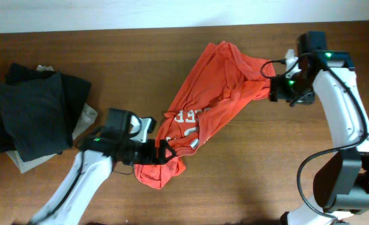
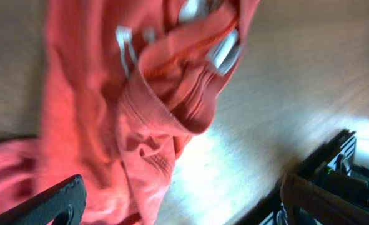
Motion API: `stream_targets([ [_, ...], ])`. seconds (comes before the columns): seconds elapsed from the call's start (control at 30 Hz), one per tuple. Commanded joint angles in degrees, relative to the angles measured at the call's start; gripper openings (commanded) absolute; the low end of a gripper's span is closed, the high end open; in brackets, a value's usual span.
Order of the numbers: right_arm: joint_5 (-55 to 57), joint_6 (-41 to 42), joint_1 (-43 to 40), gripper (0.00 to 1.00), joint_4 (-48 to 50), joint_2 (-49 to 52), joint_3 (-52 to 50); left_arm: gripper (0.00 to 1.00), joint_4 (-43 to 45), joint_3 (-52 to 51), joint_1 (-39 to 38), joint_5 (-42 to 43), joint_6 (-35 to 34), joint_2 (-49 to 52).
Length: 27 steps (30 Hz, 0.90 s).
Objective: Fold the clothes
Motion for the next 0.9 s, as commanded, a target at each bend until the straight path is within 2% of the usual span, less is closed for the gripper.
stream_targets([
  [0.0,0.70,0.42,-2.19,0.70,-1.18,-0.26,0.76,0.99,1.55,0.37,-6.60,1.33,-9.90,12.72],
  [0.03,0.70,0.42,-2.47,0.71,-1.31,-0.26,0.76,0.99,2.29,0.37,-7.48,1.36,-11.21,15.19],
  [0.1,0.70,0.42,-2.47,0.70,-1.42,-0.26,0.76,0.63,4.15,0.61,-7.32,3.52,-12.15,18.97],
  [0.13,0.70,0.42,-2.47,0.70,-1.44,-0.26,0.76,0.29,4.87,0.81,-5.97,2.38,-12.11,19.17],
  [0.17,0.68,0.42,-2.45,0.69,-1.64,-0.26,0.76,0.00,4.24,1.62,-3.91,-0.52,-11.21,18.93],
  [0.23,0.63,0.42,-2.36,0.64,-2.01,-0.26,0.76,0.00,0.11,6.91,3.15,-10.73,-7.48,18.18],
  [0.3,-1.18,0.39,-2.36,0.48,-2.05,-0.24,0.76,0.00,-6.82,17.46,11.08,-20.13,-1.42,17.92],
  [0.4,-1.68,0.37,-2.36,0.47,-1.99,-0.24,0.74,0.00,-16.59,32.68,20.09,-24.72,0.35,17.92],
  [0.43,-1.68,0.37,-2.36,0.47,-1.90,-0.24,0.74,0.25,-18.73,35.32,21.22,-23.23,0.35,17.92],
  [0.47,-1.68,0.37,-2.36,0.47,-1.90,-0.24,0.74,0.68,-19.87,36.48,21.53,-21.24,0.35,17.88],
  [0.5,-1.68,0.37,-2.36,0.48,-1.90,-0.24,0.74,0.99,-20.48,37.09,21.22,-16.50,0.35,17.86],
  [0.57,-1.68,0.37,-2.36,0.51,-1.92,-0.24,0.74,0.99,-19.37,37.07,19.23,-8.41,0.39,17.88],
  [0.6,-1.68,0.37,-2.36,0.51,-1.88,-0.24,0.72,0.99,-15.54,37.09,15.87,-6.99,0.87,17.88],
  [0.67,-1.70,0.37,-2.36,0.52,-1.88,-0.24,0.72,0.99,-7.74,37.07,8.70,-7.04,7.50,17.88],
  [0.73,-1.70,0.37,-2.36,0.52,-2.03,-0.24,0.72,0.99,0.44,37.03,0.52,-11.10,18.25,18.34],
  [0.8,-1.73,0.39,-2.36,0.54,-2.32,-0.24,0.72,0.99,8.17,37.03,-6.97,-19.02,24.24,20.50],
  [0.87,-1.73,0.39,-2.36,0.56,-2.60,-0.24,0.72,0.99,14.80,37.03,-12.00,-21.35,28.76,24.41],
])
